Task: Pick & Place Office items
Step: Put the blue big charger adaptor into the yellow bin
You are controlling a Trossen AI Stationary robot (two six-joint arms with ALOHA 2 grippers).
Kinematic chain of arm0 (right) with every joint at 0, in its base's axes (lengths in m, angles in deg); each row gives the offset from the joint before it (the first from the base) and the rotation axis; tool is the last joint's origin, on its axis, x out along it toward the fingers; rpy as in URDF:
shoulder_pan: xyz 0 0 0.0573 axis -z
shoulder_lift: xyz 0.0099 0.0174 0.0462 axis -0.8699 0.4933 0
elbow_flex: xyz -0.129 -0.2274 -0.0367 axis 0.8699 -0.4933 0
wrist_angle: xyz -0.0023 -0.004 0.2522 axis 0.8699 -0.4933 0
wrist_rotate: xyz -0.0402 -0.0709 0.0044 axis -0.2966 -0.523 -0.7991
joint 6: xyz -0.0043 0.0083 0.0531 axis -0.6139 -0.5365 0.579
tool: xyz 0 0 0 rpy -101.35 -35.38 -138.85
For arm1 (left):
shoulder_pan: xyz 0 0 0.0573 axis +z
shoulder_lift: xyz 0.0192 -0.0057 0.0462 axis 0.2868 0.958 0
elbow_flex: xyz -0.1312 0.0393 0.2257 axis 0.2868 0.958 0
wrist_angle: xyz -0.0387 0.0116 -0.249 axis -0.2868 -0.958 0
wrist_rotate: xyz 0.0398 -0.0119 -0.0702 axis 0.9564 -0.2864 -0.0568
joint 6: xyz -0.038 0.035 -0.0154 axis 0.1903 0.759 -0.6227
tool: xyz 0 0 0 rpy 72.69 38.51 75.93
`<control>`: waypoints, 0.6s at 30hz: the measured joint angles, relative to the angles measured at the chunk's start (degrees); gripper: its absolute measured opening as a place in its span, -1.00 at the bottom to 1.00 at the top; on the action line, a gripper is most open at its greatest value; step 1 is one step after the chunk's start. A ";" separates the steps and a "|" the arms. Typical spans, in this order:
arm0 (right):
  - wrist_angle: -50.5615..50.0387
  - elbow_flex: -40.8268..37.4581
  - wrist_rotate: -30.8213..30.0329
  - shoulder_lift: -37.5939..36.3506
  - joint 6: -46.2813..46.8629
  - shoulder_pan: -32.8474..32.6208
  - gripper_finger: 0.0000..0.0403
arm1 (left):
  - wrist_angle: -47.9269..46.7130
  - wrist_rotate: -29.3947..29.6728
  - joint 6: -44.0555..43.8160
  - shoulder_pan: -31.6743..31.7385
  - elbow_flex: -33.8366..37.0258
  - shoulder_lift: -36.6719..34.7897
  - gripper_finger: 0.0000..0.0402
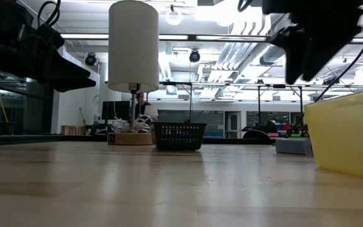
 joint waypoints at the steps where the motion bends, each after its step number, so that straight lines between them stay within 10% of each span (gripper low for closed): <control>1: 0.00 0.00 0.01 0.00 0.49 1.18 -0.13 | 0.00 0.01 0.00 0.01 0.00 -0.02 0.53; 18: 0.02 0.00 -0.05 0.00 3.16 16.81 -0.13 | -0.01 0.00 -0.01 0.00 0.00 -0.01 0.53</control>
